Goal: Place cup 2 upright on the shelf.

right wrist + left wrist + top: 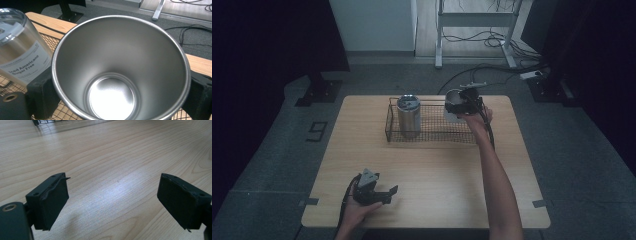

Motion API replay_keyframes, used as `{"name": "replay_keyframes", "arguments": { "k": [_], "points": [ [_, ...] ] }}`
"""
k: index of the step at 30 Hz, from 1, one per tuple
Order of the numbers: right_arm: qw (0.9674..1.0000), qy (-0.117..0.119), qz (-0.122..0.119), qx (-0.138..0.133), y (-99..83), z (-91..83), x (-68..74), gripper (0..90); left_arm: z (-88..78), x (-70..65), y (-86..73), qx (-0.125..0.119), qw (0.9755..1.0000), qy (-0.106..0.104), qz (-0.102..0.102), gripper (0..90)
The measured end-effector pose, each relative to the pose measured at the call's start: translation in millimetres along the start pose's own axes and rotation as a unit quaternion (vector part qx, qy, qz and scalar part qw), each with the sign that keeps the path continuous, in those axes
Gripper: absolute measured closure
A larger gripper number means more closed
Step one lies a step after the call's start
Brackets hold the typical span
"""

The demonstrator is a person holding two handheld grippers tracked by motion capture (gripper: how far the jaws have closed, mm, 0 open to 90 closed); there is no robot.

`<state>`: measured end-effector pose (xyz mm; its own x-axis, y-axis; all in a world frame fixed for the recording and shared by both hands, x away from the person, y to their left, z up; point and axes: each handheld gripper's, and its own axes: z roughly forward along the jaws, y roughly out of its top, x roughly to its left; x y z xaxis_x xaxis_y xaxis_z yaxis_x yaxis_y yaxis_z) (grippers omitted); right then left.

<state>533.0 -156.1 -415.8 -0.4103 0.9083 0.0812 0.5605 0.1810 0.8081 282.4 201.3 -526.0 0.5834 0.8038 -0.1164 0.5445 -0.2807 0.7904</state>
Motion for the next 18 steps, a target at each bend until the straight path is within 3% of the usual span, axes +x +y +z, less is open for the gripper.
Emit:
{"name": "replay_keyframes", "arguments": {
  "k": [18],
  "points": [
    [0.9997, -0.004, 0.002, 0.025, -15.7, 15.6, -3.4, 7.4, 1.6, -0.4, -0.6, 0.002, 1.0, 0.002, 0.004, 10.2]
  ]
}}
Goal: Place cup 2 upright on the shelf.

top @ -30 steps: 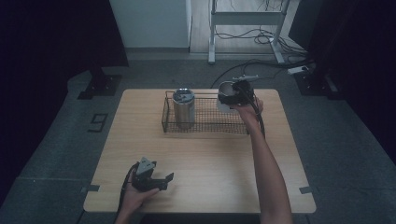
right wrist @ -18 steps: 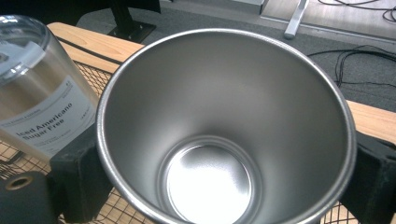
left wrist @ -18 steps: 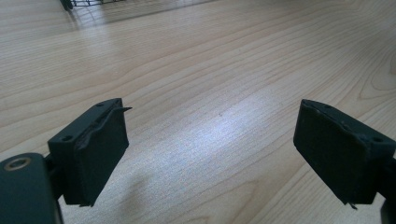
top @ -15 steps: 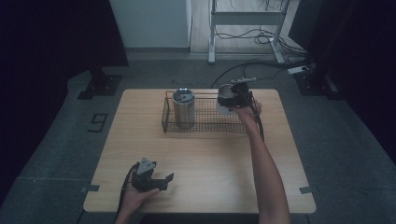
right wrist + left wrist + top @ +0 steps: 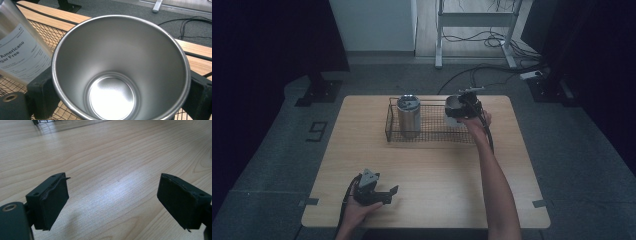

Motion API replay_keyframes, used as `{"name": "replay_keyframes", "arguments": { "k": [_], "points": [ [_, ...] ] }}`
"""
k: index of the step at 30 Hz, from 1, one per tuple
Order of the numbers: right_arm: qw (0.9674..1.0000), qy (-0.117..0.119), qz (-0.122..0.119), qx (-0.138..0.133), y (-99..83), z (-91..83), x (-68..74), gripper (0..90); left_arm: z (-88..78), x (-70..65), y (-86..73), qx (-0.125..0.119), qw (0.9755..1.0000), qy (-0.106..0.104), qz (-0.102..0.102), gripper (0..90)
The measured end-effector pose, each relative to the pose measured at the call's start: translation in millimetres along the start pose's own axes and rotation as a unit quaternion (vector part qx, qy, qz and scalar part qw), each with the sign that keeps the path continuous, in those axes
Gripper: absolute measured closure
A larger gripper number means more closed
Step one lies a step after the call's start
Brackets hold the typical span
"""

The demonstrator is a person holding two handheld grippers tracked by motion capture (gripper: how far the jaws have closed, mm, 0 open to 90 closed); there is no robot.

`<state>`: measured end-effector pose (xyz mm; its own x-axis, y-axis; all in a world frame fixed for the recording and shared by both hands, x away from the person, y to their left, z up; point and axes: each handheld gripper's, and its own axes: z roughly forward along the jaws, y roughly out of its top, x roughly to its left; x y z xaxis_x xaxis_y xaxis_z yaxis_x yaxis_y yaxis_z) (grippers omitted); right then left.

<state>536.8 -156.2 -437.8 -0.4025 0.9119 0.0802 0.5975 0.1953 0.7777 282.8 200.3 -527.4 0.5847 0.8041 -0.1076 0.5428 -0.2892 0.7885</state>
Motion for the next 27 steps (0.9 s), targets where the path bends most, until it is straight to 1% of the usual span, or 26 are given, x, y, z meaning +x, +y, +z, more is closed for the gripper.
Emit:
{"name": "replay_keyframes", "arguments": {
  "k": [4, 7, 15, 21, 27],
  "points": [
    [1.0, -0.001, 0.0, 0.002, -1.9, 2.0, -0.3, 7.4, 0.8, -0.4, -0.3, 0.002, 1.0, 0.001, 0.001, 10.2],
    [1.0, -0.003, -0.003, 0.005, -4.5, 3.7, -0.7, 7.4, 1.1, -0.7, -0.5, 0.001, 1.0, 0.006, -0.001, 10.2],
    [0.9999, -0.005, -0.003, 0.015, -8.2, 9.5, -0.6, 7.4, 1.4, -0.6, -0.4, 0.003, 1.0, 0.007, 0.0, 10.2],
    [0.9996, -0.006, -0.006, 0.026, -11.0, 15.9, 2.6, 7.4, 1.4, -0.5, -0.8, 0.004, 1.0, 0.008, -0.001, 10.2],
    [0.999, -0.009, -0.007, 0.044, -14.8, 23.5, 5.1, 7.4, 2.3, -1.1, -1.1, 0.005, 1.0, 0.009, 0.0, 10.2]
  ]
}}
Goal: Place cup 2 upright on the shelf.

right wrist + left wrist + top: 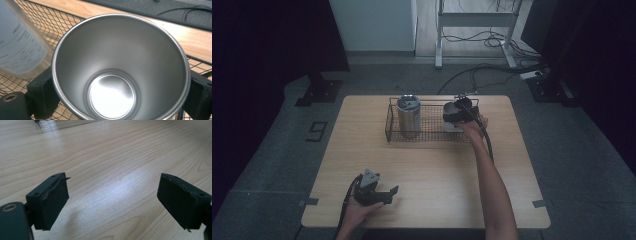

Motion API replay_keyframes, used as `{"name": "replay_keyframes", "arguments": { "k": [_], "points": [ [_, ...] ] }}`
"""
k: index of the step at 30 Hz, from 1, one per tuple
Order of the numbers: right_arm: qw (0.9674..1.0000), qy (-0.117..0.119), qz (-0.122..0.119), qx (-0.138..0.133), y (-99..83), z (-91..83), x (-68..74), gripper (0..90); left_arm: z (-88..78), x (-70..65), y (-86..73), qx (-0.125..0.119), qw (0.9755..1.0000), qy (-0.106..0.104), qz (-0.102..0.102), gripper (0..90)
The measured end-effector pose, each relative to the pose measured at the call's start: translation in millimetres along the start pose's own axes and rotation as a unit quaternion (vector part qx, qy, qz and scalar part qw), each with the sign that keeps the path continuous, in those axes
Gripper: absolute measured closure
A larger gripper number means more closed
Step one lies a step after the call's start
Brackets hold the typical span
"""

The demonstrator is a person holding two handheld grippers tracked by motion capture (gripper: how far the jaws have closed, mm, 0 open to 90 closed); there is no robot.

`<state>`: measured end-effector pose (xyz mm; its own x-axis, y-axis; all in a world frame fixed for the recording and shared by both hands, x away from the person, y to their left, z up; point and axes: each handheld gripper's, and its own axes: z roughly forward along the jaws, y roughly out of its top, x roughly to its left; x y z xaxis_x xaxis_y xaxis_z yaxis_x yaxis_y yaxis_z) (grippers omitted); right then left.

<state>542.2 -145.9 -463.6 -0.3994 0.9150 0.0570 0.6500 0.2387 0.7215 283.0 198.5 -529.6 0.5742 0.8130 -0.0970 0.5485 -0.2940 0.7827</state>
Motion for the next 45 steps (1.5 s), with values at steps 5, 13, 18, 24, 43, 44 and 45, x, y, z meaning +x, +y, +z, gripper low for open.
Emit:
{"name": "replay_keyframes", "arguments": {
  "k": [5, 13, 18, 24, 43, 44, 45],
  "points": [
    [0.9999, -0.007, 0.001, 0.015, -2.4, 4.0, -1.2, 7.4, -0.5, -0.1, 0.1, 0.0, 1.0, 0.0, 0.001, 10.2],
    [0.999, -0.019, 0.005, 0.04, -6.3, 10.1, -1.8, 7.4, -1.7, 1.1, 0.3, -0.002, 1.0, -0.001, -0.001, 10.2],
    [0.999, -0.019, 0.0, 0.041, -7.8, 12.0, -0.7, 7.4, -2.3, 1.9, 0.2, -0.001, 1.0, 0.0, -0.002, 10.3],
    [0.9981, -0.022, -0.014, 0.056, -9.4, 11.0, 2.0, 7.1, -2.9, 2.4, 0.4, -0.001, 1.0, -0.002, -0.002, 10.3],
    [0.9997, -0.021, 0.009, 0.005, -8.7, -11.5, -0.6, 1.2, -11.1, 6.5, 2.2, -0.013, 0.9999, -0.004, -0.009, 10.3],
    [0.9997, -0.021, 0.009, 0.002, -8.5, -13.3, -1.2, 0.8, -11.3, 6.6, 2.2, -0.013, 0.9999, -0.003, -0.008, 10.3],
    [0.9997, -0.022, 0.012, -0.002, -8.2, -15.6, -1.6, 0.6, -11.3, 6.6, 2.2, -0.013, 0.9999, -0.003, -0.009, 10.3]
  ]
}}
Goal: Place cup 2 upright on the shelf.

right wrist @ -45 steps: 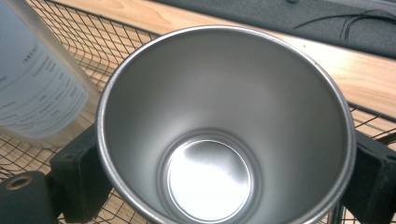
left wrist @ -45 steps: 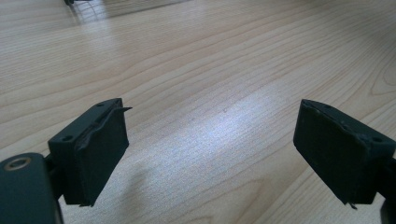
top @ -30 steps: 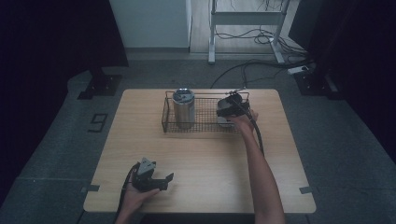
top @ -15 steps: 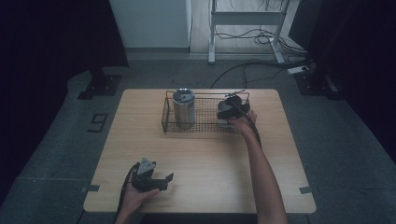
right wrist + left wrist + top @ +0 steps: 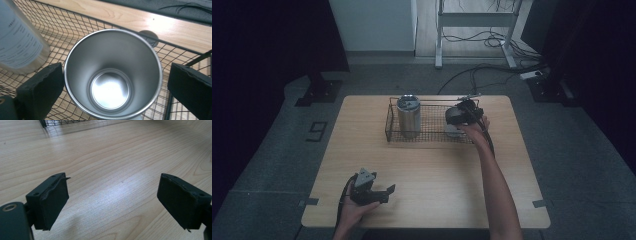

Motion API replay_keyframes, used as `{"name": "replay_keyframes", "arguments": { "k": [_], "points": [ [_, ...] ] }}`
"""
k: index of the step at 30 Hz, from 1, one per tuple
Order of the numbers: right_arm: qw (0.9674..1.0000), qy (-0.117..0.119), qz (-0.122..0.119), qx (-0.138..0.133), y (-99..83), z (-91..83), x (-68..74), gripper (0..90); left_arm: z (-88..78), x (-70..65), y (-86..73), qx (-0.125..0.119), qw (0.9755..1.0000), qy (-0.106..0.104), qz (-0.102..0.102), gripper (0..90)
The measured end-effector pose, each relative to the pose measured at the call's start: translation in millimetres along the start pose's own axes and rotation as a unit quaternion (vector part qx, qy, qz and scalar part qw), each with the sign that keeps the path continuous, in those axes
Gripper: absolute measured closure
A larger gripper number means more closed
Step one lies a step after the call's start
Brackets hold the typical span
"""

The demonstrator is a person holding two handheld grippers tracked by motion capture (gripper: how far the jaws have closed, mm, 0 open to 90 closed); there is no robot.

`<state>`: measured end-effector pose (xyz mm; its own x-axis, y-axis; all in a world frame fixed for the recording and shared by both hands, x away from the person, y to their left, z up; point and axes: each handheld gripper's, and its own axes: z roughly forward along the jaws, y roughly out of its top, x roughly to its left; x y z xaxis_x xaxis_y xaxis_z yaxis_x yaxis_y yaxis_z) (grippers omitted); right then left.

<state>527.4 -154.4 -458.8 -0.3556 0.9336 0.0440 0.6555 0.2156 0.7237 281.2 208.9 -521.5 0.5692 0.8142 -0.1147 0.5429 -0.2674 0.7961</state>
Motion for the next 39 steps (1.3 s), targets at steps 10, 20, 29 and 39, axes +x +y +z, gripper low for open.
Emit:
{"name": "replay_keyframes", "arguments": {
  "k": [10, 20, 29, 39],
  "points": [
    [0.999, 0.014, 0.017, -0.038, 0.5, -19.8, -5.6, 0.0, 1.2, -0.5, -0.2, 0.002, 1.0, 0.0, 0.0, 10.2],
    [0.998, 0.01, 0.016, -0.06, -3.9, -37.5, -5.7, 0.6, 0.1, 1.6, -0.9, 0.002, 1.0, 0.008, -0.006, 10.3],
    [0.9977, 0.003, 0.016, -0.065, -10.9, -47.4, -7.8, 0.2, 1.4, 2.5, -1.8, 0.006, 0.9998, 0.013, -0.011, 10.3],
    [0.9966, 0.014, 0.019, -0.079, -27.4, -63.0, -13.0, 0.3, 0.5, 2.8, -2.1, 0.009, 0.9998, 0.013, -0.01, 10.3]
  ]
}}
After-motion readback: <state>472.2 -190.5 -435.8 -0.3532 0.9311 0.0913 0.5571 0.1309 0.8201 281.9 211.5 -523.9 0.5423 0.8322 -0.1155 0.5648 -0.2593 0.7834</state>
